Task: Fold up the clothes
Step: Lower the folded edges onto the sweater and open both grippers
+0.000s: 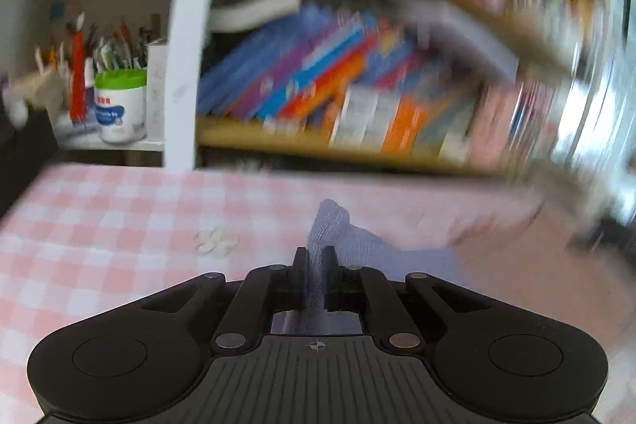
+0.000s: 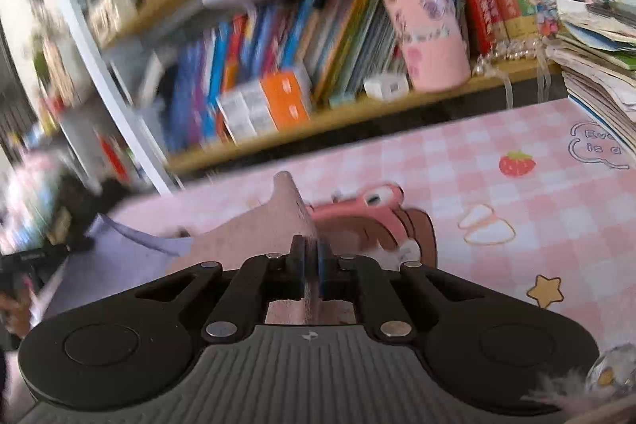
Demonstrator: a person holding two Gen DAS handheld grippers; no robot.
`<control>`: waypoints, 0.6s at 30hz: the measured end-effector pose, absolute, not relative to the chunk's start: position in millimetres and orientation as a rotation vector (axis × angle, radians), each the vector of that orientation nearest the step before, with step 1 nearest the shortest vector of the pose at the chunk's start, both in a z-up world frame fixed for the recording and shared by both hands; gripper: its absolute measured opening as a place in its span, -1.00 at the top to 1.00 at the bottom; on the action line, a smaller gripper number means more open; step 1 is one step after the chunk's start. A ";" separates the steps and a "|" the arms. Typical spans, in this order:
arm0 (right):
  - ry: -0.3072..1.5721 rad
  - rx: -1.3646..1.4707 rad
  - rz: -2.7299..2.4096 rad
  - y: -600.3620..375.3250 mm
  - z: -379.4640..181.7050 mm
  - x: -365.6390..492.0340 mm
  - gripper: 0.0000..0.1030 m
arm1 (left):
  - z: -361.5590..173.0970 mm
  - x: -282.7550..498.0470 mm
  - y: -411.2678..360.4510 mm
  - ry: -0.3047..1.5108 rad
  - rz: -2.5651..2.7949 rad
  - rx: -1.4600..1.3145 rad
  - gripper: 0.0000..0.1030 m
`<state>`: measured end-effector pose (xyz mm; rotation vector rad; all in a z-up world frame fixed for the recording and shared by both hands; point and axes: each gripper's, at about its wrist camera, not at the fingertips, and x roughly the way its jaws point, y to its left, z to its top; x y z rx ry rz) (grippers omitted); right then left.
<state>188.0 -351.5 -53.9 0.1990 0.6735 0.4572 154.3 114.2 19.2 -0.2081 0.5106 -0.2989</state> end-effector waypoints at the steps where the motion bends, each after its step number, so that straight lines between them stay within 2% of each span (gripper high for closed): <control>1: 0.674 0.212 0.458 -353.1 -54.8 188.4 0.90 | 14.7 159.6 115.7 0.537 -0.290 -0.216 0.90; 6: 0.677 0.278 0.464 -361.1 -59.3 190.6 0.89 | -9.1 174.1 109.5 0.639 -0.262 -0.157 0.87; 9: 0.674 0.285 0.451 -365.1 -57.4 186.7 0.75 | -7.7 169.4 114.8 0.626 -0.268 -0.189 0.77; 11: 0.675 0.286 0.451 -369.0 -55.7 180.7 0.64 | -5.2 164.0 117.6 0.623 -0.286 -0.198 0.64; 13: 0.680 0.290 0.458 -373.2 -55.0 172.6 0.63 | -3.9 154.8 118.9 0.620 -0.282 -0.187 0.34; 15: 0.688 0.293 0.470 -377.3 -55.2 161.4 0.62 | -4.9 145.3 122.4 0.624 -0.269 -0.188 0.31; 17: 0.694 0.295 0.481 -381.0 -55.6 149.3 0.46 | -8.2 132.8 128.6 0.625 -0.270 -0.219 0.30; 18: 0.699 0.301 0.487 -380.7 -56.3 147.5 0.43 | -10.5 127.6 131.5 0.627 -0.273 -0.243 0.23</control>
